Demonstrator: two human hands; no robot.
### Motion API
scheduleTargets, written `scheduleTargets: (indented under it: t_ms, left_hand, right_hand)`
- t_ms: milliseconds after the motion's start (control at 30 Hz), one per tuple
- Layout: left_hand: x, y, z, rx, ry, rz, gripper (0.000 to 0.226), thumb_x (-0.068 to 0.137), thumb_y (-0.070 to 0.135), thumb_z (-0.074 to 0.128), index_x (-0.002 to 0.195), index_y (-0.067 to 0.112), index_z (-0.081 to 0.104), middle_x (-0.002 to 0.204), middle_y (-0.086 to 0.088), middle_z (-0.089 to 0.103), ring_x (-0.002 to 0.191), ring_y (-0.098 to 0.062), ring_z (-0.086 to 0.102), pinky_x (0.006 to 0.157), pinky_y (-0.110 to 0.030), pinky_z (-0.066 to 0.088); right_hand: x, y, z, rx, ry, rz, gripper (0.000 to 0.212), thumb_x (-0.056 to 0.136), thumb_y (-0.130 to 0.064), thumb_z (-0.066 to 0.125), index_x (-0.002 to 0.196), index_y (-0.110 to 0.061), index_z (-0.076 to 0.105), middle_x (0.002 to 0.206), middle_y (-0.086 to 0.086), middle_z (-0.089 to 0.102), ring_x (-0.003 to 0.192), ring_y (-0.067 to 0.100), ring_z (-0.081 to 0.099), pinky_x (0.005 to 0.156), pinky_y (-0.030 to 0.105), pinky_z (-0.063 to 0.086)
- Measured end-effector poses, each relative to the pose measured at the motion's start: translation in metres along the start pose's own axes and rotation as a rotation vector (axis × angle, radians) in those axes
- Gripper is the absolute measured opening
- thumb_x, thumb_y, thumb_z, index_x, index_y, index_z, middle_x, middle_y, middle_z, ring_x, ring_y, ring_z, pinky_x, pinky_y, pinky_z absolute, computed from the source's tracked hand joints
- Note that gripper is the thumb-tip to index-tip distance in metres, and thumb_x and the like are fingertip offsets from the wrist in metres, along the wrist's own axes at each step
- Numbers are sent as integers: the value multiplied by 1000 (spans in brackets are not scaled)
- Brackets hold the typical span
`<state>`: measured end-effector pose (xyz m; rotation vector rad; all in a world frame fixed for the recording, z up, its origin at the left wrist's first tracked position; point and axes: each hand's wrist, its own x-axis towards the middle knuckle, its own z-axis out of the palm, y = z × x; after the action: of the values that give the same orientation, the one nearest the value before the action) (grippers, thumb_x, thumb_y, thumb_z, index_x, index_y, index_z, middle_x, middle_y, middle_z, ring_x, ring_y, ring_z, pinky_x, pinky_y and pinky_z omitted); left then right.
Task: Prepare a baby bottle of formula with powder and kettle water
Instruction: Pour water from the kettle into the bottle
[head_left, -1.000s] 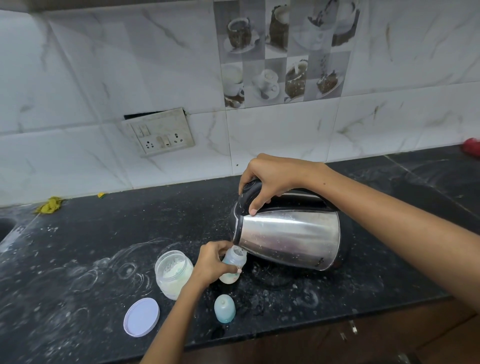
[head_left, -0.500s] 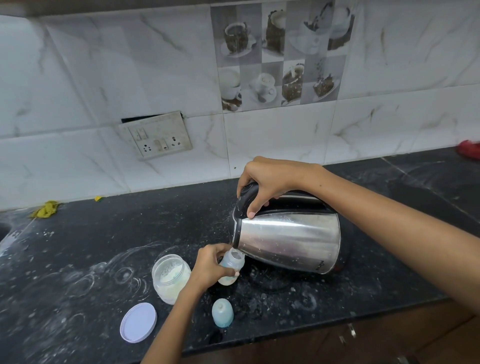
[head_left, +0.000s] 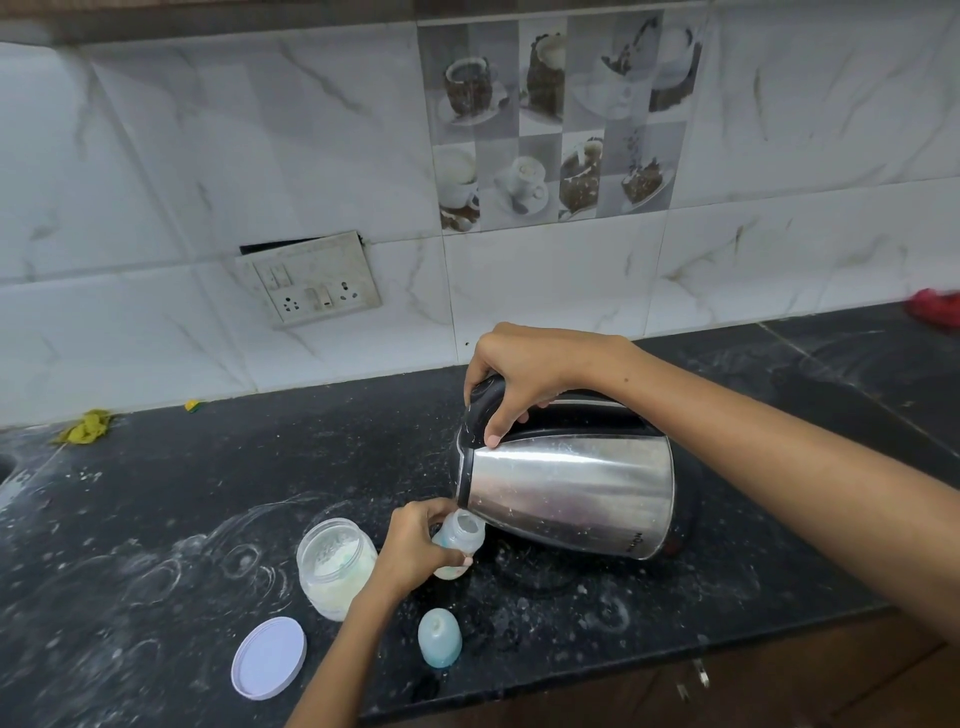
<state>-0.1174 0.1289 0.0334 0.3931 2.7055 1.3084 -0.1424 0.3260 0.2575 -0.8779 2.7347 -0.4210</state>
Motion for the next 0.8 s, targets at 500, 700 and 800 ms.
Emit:
scheduleTargets:
  t_ms: [500,700,800]
  left_hand:
    - [-4,2,4,20,16,12,53,52,11,89,102,18,73,98,9,73,95,-3,66,76,-3,43]
    - [-6,2,5,-4,27,18,53,51,10,89,101,19,74,96,11,74,94,-3,68,79,-4,44]
    - [-6,2,5,-8,32,21,51,51,9,89,98,18,74,94,11,74,93,-3,68,80,-8,47]
  right_hand:
    - [3,-4,2,-64,-36,-8,30,65,-31,88,82,-12,73,55,5,67,38,12,54,37,17,38]
    - [3,-5,2,-71,-39,-9,30,65,-32,87,80,-11,72,56,7,68,39,11,55,37,17,37]
    - [3,-6,2,-73,-37,-10,30,65,-32,87,81,-11,72,56,7,68,40,12,56,37,17,38]
